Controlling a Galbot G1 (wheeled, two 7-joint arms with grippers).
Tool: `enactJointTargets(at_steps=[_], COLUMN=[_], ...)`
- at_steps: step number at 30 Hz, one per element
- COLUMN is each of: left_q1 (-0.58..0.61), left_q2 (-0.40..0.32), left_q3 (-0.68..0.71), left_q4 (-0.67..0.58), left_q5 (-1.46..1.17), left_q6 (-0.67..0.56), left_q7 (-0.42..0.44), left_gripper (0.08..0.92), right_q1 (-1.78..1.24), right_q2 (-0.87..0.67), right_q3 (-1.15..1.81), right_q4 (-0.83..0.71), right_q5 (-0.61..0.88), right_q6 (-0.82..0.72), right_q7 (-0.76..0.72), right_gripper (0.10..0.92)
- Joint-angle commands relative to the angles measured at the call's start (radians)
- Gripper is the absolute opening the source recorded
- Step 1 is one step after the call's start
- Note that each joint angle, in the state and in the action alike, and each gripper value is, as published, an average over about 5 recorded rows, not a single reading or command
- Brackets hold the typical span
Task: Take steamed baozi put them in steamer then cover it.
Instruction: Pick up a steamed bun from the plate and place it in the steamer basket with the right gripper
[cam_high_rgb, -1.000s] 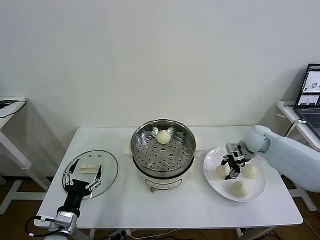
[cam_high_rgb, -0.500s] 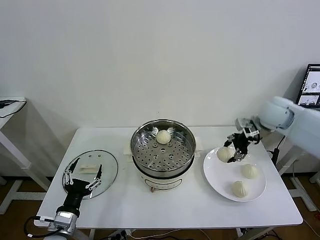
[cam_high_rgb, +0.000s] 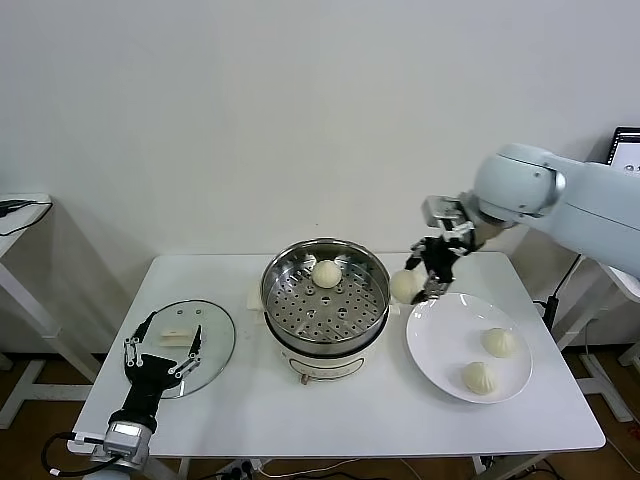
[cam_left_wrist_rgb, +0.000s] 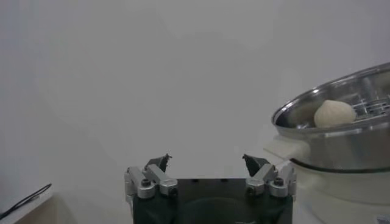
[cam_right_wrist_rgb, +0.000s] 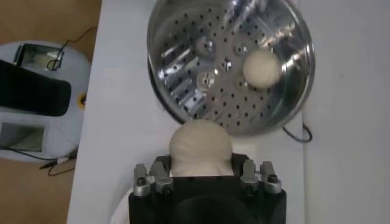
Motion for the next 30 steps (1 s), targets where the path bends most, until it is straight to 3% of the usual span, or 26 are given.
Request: enactJointTargets(at_steps=[1,17,30], left_q1=[-0.002,-0.004,-0.006], left_q2=[0.000,0.007,0.007], left_q3=[-0.001,-0.008,-0.009], left_q4=[-0.003,0.008,0.024], left_q5=[-0.001,-0.001,0.000], left_q6=[0.001,-0.002,-0.004], left_q7=[0.000,0.005,0.007], left_gripper=[0.823,0.823,0.823], right_q1=[0.018,-0.215,-0.342], right_q2=[0.237,0.597,0.698], right_q3=[-0.021,0.041,0.093], right_q4=[-0.076,-0.460,-0.632], right_q5=[0.066,-0.039,-0.140], right_q6=[-0.058,-0.046,-0.011], right_q7=[0.027,0.026,0.000], right_gripper=[0.662,0.670,0.669])
